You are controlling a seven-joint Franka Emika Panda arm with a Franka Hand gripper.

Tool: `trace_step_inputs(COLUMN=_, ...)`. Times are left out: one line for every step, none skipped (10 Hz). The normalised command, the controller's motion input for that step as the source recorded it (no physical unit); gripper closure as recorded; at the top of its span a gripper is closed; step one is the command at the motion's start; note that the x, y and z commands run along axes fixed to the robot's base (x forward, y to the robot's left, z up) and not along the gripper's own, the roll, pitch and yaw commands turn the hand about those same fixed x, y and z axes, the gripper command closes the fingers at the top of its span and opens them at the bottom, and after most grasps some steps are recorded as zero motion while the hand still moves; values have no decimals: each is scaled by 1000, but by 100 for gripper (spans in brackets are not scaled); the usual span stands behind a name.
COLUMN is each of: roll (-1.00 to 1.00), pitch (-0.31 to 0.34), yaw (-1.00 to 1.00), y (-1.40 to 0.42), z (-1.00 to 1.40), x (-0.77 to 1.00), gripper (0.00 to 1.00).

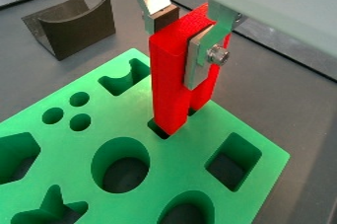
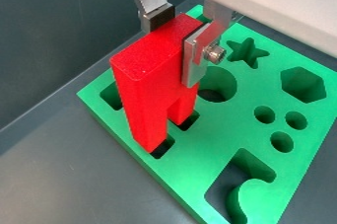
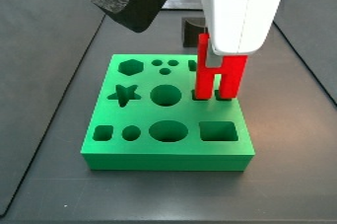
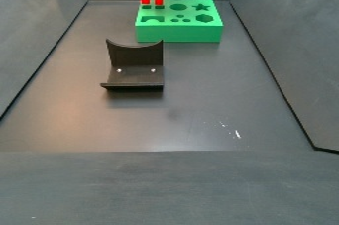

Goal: Insert the double-square object.

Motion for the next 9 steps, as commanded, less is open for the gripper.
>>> trace_step_inputs(roll=0, pitch=0, yaw=0, y=91, z=-114, x=0, gripper=100)
trace_step_inputs(roll=0, pitch=0, yaw=0, y=143, z=-97, x=0, gripper=100)
trace_step_inputs(roll=0, pitch=0, yaw=0, y=131, z=-171, x=0, gripper=100)
trace_step_inputs(roll=-29, pitch=-4, yaw=14, y=31, z=-237, x=0, gripper=100)
trace_step_inputs(roll=-80, pitch=0, yaw=0, y=0, z=-303, x=34, gripper=100)
trace_step_inputs(roll=-134, pitch=0, yaw=0, y=-89, z=-266, x=26, gripper=100)
trace_step_inputs(roll=-136, pitch=0, yaw=0, y=-140, z=-249, x=74, gripper=100)
trace_step_inputs(roll=-83, pitch=0, yaw=-3, y=-103, z=-283, x=211, gripper=100)
trace_step_inputs(roll=-27, pitch=0, yaw=-11, y=-3, z=-357, x=189, gripper=100)
